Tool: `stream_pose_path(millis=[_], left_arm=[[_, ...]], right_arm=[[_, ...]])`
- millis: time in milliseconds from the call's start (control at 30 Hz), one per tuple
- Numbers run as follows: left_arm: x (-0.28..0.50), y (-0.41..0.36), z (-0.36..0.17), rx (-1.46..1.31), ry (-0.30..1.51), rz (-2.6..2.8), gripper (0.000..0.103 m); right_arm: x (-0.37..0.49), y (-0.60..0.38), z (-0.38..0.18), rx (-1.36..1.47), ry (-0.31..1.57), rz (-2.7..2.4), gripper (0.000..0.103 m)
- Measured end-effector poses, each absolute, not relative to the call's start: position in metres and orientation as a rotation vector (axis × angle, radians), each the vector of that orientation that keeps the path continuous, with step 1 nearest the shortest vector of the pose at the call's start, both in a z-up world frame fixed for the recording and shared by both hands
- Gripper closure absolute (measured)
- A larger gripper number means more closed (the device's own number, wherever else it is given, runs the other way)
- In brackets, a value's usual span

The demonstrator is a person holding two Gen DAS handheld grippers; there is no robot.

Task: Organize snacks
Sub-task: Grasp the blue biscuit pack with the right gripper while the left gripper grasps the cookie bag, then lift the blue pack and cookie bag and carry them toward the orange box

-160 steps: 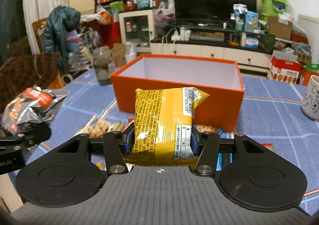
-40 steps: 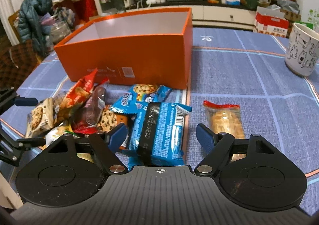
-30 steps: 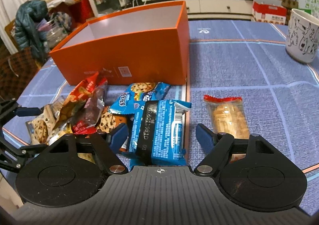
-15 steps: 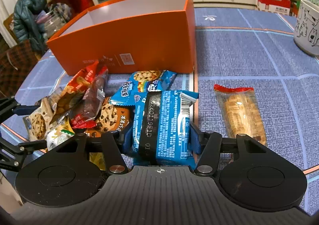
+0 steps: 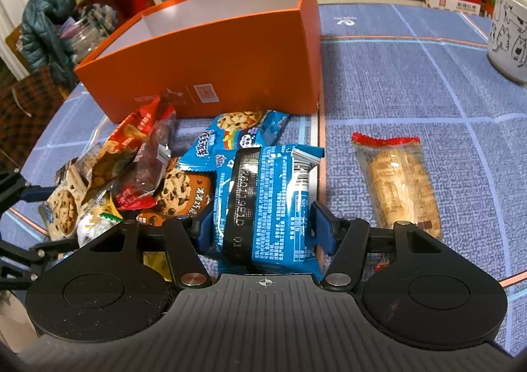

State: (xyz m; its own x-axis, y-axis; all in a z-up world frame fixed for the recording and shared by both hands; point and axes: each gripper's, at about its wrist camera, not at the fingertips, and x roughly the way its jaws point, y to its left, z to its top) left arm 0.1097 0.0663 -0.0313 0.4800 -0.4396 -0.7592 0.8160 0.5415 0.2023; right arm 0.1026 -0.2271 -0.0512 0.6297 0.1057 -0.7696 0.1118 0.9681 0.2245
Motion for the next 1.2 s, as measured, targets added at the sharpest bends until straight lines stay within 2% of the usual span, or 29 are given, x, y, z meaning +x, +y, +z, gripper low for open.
stream_pose_path(millis=[67,100,133,267,300,367,433,700,1033,1200], left_arm=[[0.107,0.065,-0.031,0.59,0.715,-0.815,0.039],[0.106,0.063,-0.032,0.598,0.703,-0.801,0.034],[0.104,0.061,-0.035,0.615,0.683,-0.78,0.024],[0.105,0.057,-0.038,0.62,0.661,-0.77,0.022],[0.105,0.056,-0.038,0.622,0.657,-0.769,0.023],[0.105,0.056,-0.037,0.616,0.665,-0.785,0.041],[0.106,0.058,-0.033,0.609,0.672,-0.787,0.055],[0.109,0.067,-0.025,0.523,0.708,-0.793,0.053],[0.102,0.078,0.011,0.369,0.604,-0.697,0.054],[0.106,0.087,0.019,0.301,0.593,-0.665,0.054]], right_arm=[[0.102,-0.227,-0.052,0.258,0.892,-0.005,0.054],[0.103,-0.226,-0.052,0.253,0.892,-0.006,0.053],[0.103,-0.225,-0.052,0.247,0.891,-0.007,0.053],[0.102,-0.223,-0.051,0.233,0.892,-0.008,0.053],[0.102,-0.222,-0.051,0.233,0.891,-0.006,0.054],[0.102,-0.223,-0.051,0.238,0.892,-0.005,0.057],[0.101,-0.224,-0.05,0.243,0.895,-0.002,0.061],[0.1,-0.229,-0.044,0.263,0.884,-0.007,0.064],[0.084,-0.217,-0.012,0.111,0.733,-0.032,0.064],[0.078,-0.239,0.005,0.169,0.684,-0.062,0.064]])
